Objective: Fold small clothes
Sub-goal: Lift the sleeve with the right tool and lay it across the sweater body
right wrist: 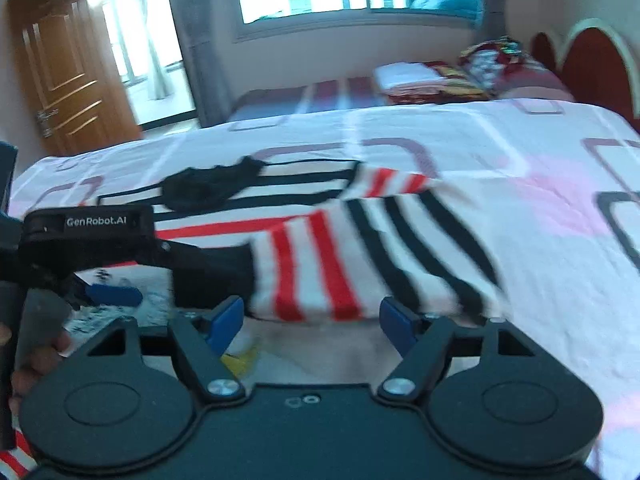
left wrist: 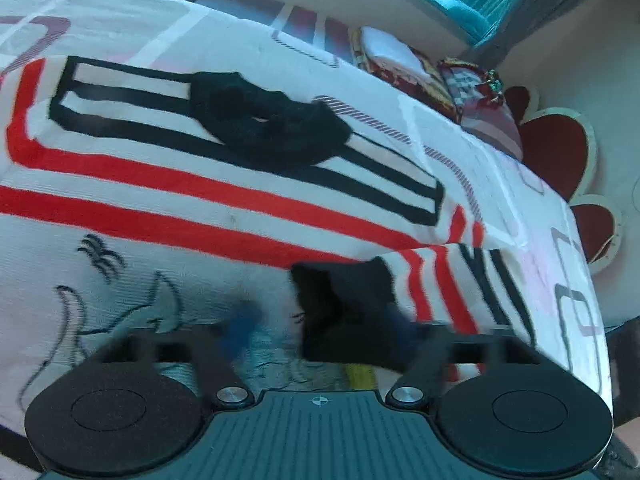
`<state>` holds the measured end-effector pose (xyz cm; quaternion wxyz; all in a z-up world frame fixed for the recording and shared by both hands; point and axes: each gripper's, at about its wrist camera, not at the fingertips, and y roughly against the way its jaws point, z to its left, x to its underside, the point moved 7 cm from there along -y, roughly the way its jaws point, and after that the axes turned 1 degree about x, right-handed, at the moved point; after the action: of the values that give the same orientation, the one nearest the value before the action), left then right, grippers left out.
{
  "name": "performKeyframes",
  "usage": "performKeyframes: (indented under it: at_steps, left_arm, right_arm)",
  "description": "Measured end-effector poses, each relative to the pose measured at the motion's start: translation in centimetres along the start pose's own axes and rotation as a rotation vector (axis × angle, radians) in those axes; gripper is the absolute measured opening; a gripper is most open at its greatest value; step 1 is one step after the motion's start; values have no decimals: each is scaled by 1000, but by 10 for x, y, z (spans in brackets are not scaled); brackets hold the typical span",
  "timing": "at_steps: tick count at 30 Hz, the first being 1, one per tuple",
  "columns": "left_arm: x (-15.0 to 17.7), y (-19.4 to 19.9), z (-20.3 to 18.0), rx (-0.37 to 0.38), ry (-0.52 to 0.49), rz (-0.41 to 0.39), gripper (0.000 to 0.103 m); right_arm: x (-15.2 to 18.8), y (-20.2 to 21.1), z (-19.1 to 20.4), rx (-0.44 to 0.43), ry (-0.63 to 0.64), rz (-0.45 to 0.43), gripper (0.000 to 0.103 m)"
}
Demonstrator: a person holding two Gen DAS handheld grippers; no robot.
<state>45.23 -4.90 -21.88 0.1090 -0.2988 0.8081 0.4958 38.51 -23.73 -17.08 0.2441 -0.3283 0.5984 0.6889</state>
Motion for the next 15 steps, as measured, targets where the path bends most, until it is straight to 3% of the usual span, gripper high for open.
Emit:
performKeyframes:
  at_steps: [1, 5, 6, 10, 15]
  left_arm:
    - [2, -4, 0, 15, 13, 22, 28]
    - [4, -9, -10, -13, -36, -10, 24]
    - [4, -10, -13, -12, -53, -23, 5]
    - [-2, 6, -12, 22, -40, -75, 5]
    - [-44, 60, 4, 55, 20, -229, 5]
  right_arm:
    - [3, 1, -7, 30, 6, 0, 74]
    - [15, 1, -33, 88, -52, 17, 74]
    - [17, -1, -38, 96, -73, 23, 74]
    - [22, -9, -51, 147, -91, 32, 74]
    - [20, -21, -59, 178, -107, 35, 74]
